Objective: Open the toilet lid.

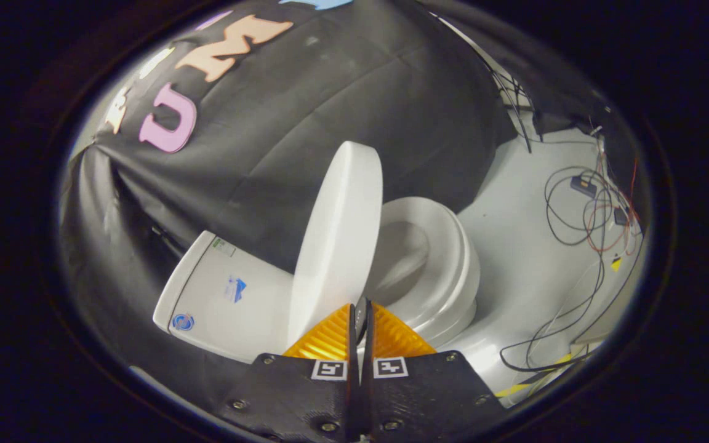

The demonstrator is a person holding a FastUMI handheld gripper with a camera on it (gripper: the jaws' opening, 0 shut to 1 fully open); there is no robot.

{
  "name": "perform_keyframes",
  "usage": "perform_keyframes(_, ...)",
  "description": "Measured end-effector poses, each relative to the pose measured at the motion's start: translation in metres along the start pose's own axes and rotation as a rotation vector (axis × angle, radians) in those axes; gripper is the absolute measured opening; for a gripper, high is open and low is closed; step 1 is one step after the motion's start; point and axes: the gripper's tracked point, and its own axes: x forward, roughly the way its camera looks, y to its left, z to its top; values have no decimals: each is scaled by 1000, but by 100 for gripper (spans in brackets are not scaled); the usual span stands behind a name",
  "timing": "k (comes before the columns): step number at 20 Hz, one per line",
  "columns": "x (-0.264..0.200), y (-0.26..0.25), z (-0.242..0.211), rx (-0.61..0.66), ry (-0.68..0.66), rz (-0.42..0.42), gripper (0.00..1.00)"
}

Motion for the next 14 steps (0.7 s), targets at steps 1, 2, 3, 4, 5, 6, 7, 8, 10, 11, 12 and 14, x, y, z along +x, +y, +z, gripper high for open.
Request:
perform_keyframes(1, -2, 5, 1, -28, -13, 0, 1)
perform_keyframes(2, -3, 10, 3, -50, -23, 3, 1)
perform_keyframes(3, -4, 15, 2, -64, -31, 9, 1)
perform_keyframes(4, -5, 21, 4, -70, -39, 15, 1)
perform_keyframes(5, -6, 24, 5, -73, -43, 17, 1)
perform_keyframes(6, -6, 26, 6, -80, -47, 18, 1)
perform_keyframes(7, -7, 28, 6, -96, -52, 16, 1)
perform_keyframes(8, -7, 30, 7, -106, -52, 15, 1)
perform_keyframes(10, -8, 36, 5, -110, -53, 17, 1)
perform_keyframes(11, -7, 38, 5, -108, -54, 27, 1)
perform_keyframes(12, -7, 41, 7, -100, -58, 41, 1)
perform_keyframes(14, -9, 51, 9, -101, -62, 61, 1)
